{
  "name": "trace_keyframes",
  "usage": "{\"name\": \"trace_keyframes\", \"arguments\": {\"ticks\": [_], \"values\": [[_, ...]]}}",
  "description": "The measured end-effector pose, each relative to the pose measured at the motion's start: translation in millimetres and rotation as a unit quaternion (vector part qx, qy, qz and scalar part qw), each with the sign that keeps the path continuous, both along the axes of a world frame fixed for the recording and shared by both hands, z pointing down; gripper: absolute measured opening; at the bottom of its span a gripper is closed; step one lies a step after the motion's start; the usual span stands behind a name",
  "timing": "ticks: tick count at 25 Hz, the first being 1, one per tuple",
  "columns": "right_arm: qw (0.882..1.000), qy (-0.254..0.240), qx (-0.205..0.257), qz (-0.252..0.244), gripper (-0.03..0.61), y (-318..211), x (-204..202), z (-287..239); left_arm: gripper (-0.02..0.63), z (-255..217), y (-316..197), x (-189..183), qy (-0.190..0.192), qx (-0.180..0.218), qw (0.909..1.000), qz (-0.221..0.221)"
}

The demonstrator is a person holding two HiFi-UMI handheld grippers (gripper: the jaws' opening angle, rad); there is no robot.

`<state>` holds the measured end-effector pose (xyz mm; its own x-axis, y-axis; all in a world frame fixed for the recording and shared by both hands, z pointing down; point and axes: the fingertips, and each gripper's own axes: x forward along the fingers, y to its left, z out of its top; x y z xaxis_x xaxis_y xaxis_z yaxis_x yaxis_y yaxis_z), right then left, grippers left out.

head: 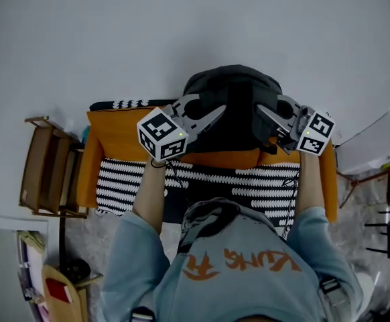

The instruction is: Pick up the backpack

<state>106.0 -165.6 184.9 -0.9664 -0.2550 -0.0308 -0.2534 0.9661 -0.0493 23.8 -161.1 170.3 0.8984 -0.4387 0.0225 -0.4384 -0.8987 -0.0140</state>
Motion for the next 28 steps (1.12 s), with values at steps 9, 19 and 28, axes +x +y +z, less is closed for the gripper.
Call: {"name": "trace_keyframes", "arguments": {"ticks": [9, 19, 28], "values": [[1.0, 0.013, -0.003, -0.004, 0.049, -7.1, -4.2, 5.8, 0.064, 6.5, -4.9, -4.8, 0.002, -0.009, 1.0, -0.003], [1.0, 0.01, -0.004, -0.01, 0.048, -7.5, -4.9, 5.7, 0.064, 4.8, -4.9, -5.5, -0.004, -0.003, 1.0, -0.003], [1.0, 0.015, -0.001, -0.006, 0.048, -7.6, -5.3, 6.7, 0.064, 6.2, -5.5, -5.7, 0.0, -0.007, 1.0, -0.003]]}}
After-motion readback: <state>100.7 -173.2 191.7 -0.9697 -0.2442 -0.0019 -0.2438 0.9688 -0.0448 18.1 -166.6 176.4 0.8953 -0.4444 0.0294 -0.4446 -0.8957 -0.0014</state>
